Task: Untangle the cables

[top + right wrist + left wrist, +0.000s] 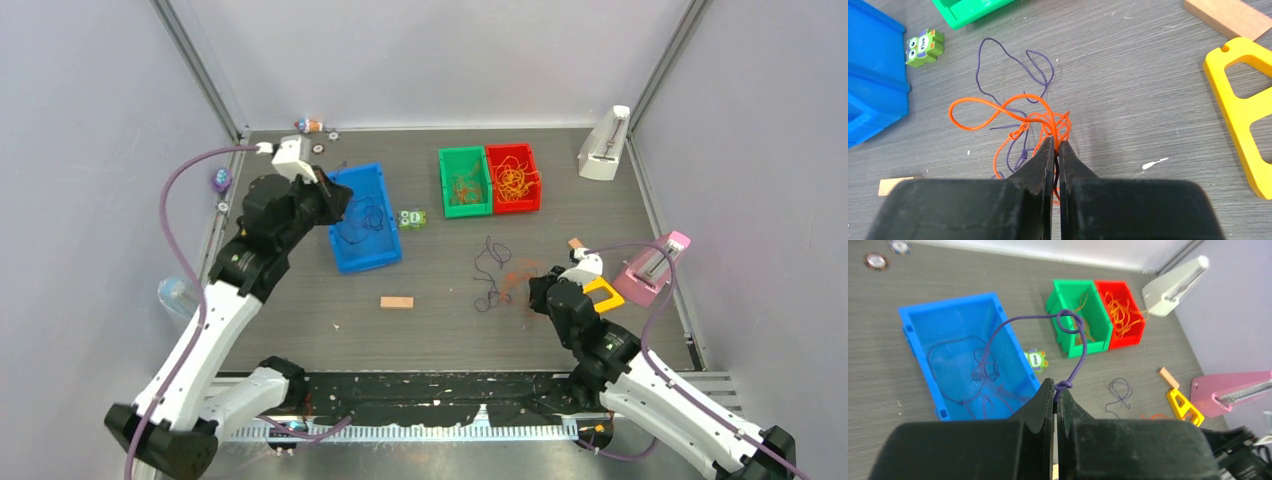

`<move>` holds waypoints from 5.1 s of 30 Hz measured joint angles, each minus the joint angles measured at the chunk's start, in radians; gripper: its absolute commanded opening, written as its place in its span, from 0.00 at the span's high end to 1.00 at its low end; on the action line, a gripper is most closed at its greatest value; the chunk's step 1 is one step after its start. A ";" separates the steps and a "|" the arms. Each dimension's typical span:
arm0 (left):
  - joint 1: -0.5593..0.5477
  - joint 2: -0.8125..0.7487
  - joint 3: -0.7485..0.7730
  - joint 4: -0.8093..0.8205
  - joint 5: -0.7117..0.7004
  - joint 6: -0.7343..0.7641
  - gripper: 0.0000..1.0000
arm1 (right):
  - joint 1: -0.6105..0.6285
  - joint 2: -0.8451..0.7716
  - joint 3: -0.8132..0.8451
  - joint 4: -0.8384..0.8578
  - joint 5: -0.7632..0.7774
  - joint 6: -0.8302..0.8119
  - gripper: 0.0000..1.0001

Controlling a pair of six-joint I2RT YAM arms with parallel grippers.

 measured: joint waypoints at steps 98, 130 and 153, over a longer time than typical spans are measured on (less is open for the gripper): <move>-0.230 0.187 -0.703 0.911 0.151 0.140 1.00 | -0.124 0.329 1.362 -0.468 0.216 -0.483 0.95; -0.137 -0.038 -0.089 0.034 0.145 0.228 1.00 | -0.190 1.001 1.150 -0.085 -0.239 -0.523 0.95; 0.157 0.483 0.122 0.050 0.159 0.174 1.00 | -0.317 1.909 1.781 -0.140 -0.443 -0.454 0.85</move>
